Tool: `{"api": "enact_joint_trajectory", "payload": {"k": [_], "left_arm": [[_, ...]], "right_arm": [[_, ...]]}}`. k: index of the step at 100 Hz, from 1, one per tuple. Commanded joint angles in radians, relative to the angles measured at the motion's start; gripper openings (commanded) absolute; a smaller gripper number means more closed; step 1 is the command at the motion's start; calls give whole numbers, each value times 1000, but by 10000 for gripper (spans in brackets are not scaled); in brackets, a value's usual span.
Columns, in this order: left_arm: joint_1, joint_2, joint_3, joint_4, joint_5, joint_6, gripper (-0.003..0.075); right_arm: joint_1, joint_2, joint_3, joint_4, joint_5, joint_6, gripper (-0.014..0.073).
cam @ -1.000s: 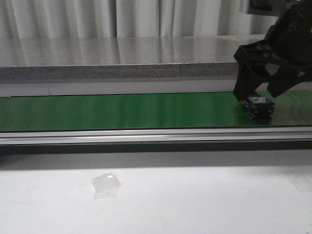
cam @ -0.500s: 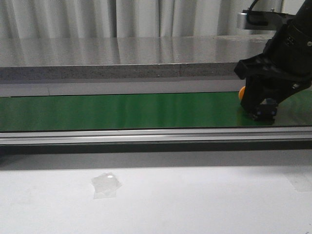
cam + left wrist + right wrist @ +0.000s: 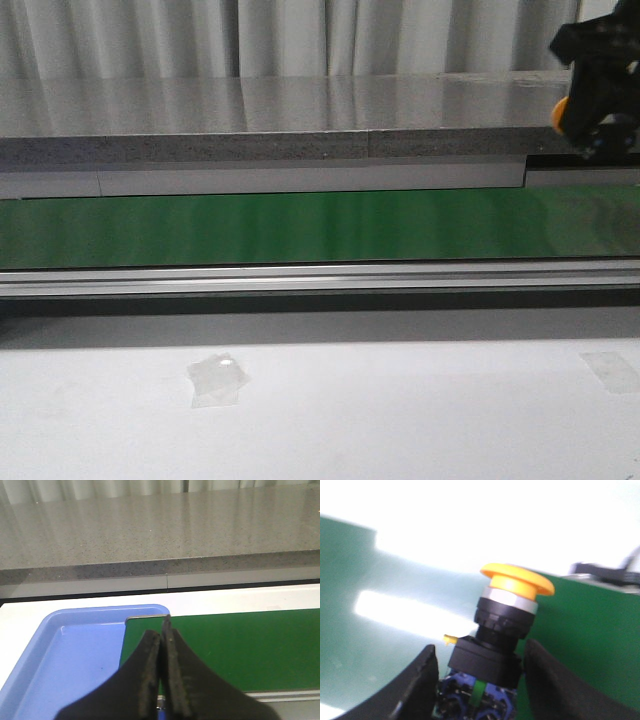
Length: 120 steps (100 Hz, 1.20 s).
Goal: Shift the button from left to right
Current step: 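Grasp the button with the right gripper and lift it off the belt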
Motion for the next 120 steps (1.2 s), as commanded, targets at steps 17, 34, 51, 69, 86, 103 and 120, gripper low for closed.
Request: {"api": "enact_joint_trajectory", "payload": {"k": [17, 34, 51, 69, 86, 103, 120], "left_arm": [[-6, 3, -28, -20, -70, -1, -20], [-6, 3, -28, -20, -70, -1, -20], [-6, 3, -28, -20, -70, -1, -20], [-6, 3, -28, -20, -70, -1, -20], [-6, 3, -28, -20, -70, -1, -20], [-6, 3, -28, -20, -70, -1, -20], [-6, 3, -28, -20, -70, -1, -20]], "right_arm": [[-175, -46, -70, -143, -21, -3, 214], [-283, -31, -70, -250, -41, -3, 214], [-368, 0, -70, -281, -67, -3, 214], [-409, 72, -70, -294, -79, -4, 214], [-415, 146, -70, -294, -112, -4, 214], [-415, 191, -70, -288, -138, -4, 214], [-415, 220, -70, -283, -146, -4, 214]]}}
